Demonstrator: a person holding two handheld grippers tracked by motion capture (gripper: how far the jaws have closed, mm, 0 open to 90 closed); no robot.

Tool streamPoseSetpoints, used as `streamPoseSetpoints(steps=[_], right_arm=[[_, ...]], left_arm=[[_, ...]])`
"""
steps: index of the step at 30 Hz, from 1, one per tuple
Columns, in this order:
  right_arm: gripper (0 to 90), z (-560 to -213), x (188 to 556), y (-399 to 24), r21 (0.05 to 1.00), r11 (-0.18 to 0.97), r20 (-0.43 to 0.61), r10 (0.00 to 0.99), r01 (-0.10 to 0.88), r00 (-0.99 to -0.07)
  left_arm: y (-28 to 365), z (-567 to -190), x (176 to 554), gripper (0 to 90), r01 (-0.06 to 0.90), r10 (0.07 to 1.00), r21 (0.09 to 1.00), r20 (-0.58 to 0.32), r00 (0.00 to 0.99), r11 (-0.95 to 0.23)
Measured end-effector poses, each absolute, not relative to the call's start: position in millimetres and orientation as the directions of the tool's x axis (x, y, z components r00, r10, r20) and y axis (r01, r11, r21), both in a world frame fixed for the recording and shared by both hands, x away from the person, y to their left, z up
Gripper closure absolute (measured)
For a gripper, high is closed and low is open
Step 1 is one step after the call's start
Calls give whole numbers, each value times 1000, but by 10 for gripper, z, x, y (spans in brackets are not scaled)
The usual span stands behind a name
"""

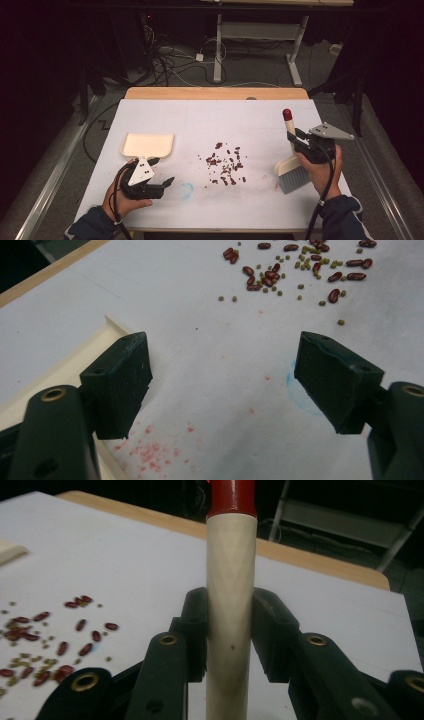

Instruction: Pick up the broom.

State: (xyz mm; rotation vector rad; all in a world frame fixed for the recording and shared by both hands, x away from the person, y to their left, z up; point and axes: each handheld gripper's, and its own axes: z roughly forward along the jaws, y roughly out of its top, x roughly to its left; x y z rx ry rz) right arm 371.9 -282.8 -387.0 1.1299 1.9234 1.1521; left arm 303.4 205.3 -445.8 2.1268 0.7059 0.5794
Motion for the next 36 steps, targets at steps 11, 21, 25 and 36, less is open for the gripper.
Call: streamPoseSetpoints(steps=[11, 21, 25, 36], right_arm=[[703, -3696, 3435, -2708, 954, 215, -80, 852, 206, -518], [703, -3562, 3281, -2517, 968, 196, -85, 844, 156, -530], [702, -3485, 3167, -2371, 971, 204, -108, 837, 124, -537], [702, -3396, 2895, -2040, 973, 221, -140, 804, 72, -578]], left_arm=[[1511, -4204, 3085, 216, 217, 553, 849, 102, 827, -482], [577, -4022, 3161, 216, 154, 416, 877, 57, 908, -456], [137, -3991, 3182, 222, 146, 390, 891, 37, 920, -430], [-25, -4091, 3263, 428, 202, 445, 891, 0, 895, -406]])
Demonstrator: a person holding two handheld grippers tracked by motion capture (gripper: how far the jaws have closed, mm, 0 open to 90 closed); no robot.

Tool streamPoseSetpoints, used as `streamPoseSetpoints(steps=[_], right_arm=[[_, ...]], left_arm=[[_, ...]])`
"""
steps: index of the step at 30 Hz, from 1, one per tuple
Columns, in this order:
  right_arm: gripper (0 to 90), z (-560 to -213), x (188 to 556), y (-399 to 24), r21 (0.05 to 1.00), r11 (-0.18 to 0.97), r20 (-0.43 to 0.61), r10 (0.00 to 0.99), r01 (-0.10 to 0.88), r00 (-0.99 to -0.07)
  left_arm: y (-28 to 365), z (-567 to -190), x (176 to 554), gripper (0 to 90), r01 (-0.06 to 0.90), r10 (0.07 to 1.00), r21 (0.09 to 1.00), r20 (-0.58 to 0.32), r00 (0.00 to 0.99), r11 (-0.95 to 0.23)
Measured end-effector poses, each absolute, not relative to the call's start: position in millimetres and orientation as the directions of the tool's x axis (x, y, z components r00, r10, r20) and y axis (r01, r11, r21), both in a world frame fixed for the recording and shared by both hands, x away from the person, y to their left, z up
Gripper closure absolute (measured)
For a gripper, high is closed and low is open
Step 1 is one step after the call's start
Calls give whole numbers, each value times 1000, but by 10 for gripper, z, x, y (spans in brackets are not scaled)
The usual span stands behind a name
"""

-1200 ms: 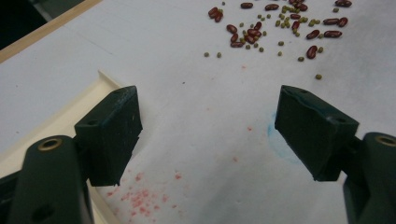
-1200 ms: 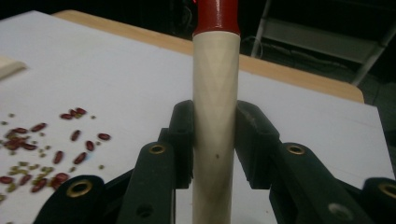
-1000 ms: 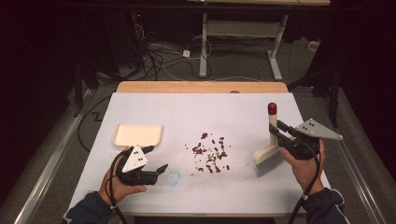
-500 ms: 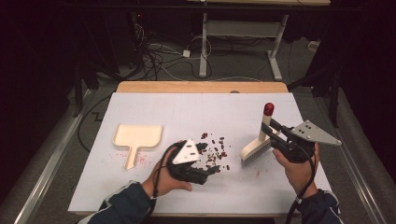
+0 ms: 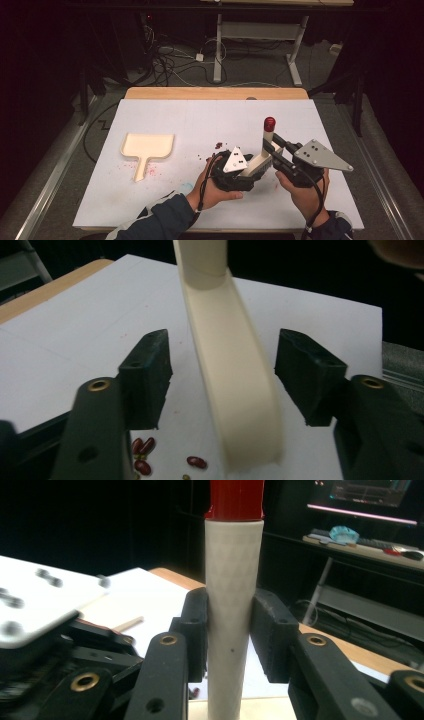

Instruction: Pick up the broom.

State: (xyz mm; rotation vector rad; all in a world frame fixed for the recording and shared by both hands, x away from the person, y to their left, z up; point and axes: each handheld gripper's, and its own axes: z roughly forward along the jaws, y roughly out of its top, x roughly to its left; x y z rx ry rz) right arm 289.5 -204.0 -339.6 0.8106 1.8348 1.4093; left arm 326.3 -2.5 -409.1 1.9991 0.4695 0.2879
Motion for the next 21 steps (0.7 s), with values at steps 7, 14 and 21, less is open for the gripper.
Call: streamPoseSetpoints(steps=[7, 14, 21], right_arm=[[698, -3375, 2811, -1935, 973, 224, -154, 799, 51, -582], [693, -3358, 2832, -1985, 973, 222, -134, 748, 55, -650], [476, -3384, 2983, -2098, 934, 351, -135, 529, 71, -837]], left_arm=[[90, -4104, 3299, 656, 183, 431, 895, 11, 902, -406], [266, -4054, 3322, 661, 137, 369, 872, 53, 928, -471], [524, -4018, 3329, 661, 106, 303, 838, 74, 950, -536]])
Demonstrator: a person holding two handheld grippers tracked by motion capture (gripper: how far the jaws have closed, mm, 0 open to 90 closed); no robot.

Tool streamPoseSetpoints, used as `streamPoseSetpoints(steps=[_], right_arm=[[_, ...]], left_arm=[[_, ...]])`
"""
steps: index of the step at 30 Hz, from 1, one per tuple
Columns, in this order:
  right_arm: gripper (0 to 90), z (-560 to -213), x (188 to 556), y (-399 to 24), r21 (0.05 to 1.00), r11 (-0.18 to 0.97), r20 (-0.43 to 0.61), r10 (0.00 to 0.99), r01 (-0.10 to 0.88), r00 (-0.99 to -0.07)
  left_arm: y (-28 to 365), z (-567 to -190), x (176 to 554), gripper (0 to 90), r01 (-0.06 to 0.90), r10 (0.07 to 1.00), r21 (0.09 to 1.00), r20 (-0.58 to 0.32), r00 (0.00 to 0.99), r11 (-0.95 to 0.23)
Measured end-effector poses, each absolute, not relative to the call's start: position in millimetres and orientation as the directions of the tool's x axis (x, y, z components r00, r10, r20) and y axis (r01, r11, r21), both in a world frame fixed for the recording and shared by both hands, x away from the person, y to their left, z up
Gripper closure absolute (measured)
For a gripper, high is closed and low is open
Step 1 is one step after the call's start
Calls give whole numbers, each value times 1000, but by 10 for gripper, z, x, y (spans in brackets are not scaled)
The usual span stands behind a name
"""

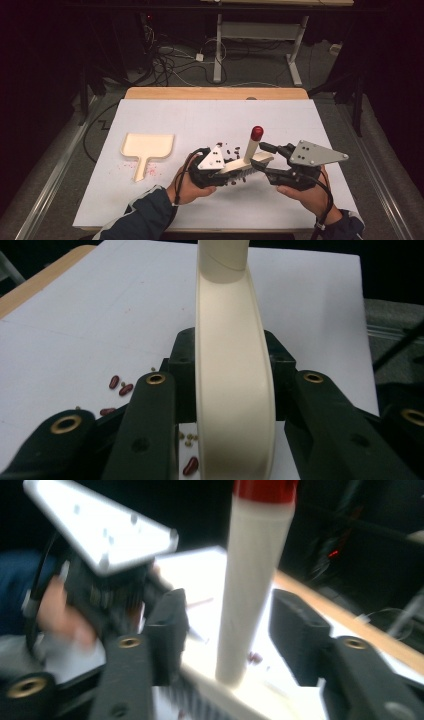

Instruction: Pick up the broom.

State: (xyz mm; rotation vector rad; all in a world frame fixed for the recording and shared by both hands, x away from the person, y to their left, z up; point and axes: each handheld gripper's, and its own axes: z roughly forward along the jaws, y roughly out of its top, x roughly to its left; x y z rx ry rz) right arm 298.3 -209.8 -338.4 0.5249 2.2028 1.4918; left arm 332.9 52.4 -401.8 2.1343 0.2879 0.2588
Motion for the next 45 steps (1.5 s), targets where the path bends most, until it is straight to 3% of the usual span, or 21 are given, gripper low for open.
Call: streamPoseSetpoints(steps=[2, 7, 11, 14, 16, 18, 21, 26, 29, 30, 34, 45], right_arm=[[424, -3424, 3049, -2126, 909, 405, -123, 483, 97, -867], [408, -3527, 3113, -2075, 851, 512, -123, 409, 116, -904], [390, -3685, 3083, -1874, 758, 647, -132, 265, 75, -955], [426, -3807, 3109, -1776, 723, 688, -125, 225, 66, -966], [536, -3882, 3128, -1733, 717, 695, -92, 184, 63, -978], [588, -3927, 3143, -1707, 717, 693, -63, 166, 71, -984], [621, -3952, 3174, -1697, 721, 690, -67, 159, 62, -985], [666, -3956, 3157, -1684, 717, 694, -89, 184, 66, -979], [672, -3950, 3158, -1693, 723, 687, -105, 208, 69, -972], [676, -3935, 3180, -1722, 728, 681, -113, 230, 77, -967], [676, -3899, 3224, -1818, 744, 656, -111, 306, 124, -946], [676, -3764, 3315, -2080, 778, 593, -143, 488, 207, -861]], left_arm=[[611, -3980, 3312, 661, 90, 274, 839, 73, 959, -537], [753, -3933, 3202, 660, 34, 183, 822, 87, 979, -569], [778, -3959, 3112, 660, 6, 126, 808, 85, 988, -590], [778, -3968, 3052, 659, -22, 82, 802, 89, 993, -598], [778, -3973, 3050, 659, -25, 79, 798, 90, 993, -602], [777, -3978, 3051, 657, -29, 79, 796, 95, 992, -604], [785, -4002, 3090, 626, -15, 95, 802, 89, 992, -597], [820, -4016, 3135, 522, -5, 147, 810, 112, 983, -586], [878, -4008, 3159, 468, 15, 224, 817, 140, 964, -577], [905, -4002, 3168, 356, 27, 261, 826, 146, 954, -563], [1060, -3977, 3220, 257, 66, 379, 852, 160, 912, -519], [1546, -4072, 3206, 215, 111, 554, 832, 256, 792, -543]])
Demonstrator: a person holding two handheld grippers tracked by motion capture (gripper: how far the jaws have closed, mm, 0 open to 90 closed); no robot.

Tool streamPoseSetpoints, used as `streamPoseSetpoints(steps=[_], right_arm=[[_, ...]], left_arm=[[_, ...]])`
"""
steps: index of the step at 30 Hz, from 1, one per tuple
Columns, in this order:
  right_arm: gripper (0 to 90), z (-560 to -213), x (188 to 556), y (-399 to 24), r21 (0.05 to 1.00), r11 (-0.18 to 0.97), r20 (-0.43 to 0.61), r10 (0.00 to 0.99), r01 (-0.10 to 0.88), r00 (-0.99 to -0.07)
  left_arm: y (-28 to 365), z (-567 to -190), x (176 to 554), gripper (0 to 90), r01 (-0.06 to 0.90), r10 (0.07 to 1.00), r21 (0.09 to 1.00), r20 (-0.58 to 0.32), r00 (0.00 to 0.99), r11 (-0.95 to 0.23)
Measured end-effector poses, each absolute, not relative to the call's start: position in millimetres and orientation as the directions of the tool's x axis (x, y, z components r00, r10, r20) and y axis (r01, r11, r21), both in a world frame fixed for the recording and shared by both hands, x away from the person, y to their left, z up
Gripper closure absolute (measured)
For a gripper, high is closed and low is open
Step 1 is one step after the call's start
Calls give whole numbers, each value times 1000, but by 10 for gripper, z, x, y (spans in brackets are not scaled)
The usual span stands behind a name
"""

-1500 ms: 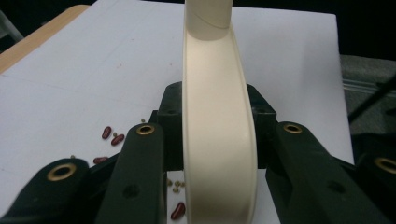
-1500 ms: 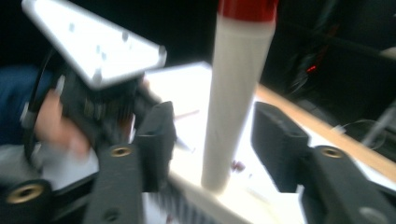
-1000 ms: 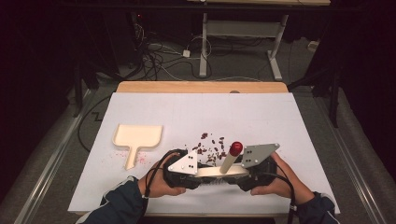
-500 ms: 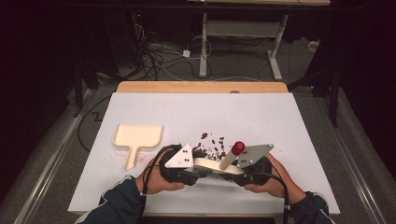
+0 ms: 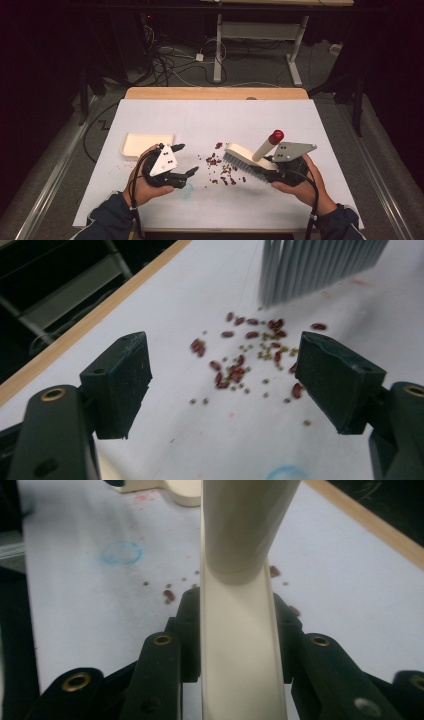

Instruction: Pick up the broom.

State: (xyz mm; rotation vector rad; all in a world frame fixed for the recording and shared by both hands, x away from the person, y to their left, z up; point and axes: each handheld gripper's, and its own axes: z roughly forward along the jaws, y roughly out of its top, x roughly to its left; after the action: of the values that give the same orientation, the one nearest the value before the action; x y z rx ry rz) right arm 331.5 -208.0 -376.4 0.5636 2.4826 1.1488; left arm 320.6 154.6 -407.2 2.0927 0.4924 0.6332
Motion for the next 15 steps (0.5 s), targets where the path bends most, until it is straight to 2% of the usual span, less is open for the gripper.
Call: streamPoseSetpoints(steps=[2, 15], right_arm=[[676, -3748, 3336, -2117, 781, 587, -152, 510, 213, -847], [677, -3747, 3553, -2307, 793, 552, -164, 601, 258, -782]], left_arm=[[1689, -4115, 3193, 215, 136, 594, 835, 255, 763, -533], [2121, -4347, 3088, 207, 250, 684, 823, 213, 698, -511]])
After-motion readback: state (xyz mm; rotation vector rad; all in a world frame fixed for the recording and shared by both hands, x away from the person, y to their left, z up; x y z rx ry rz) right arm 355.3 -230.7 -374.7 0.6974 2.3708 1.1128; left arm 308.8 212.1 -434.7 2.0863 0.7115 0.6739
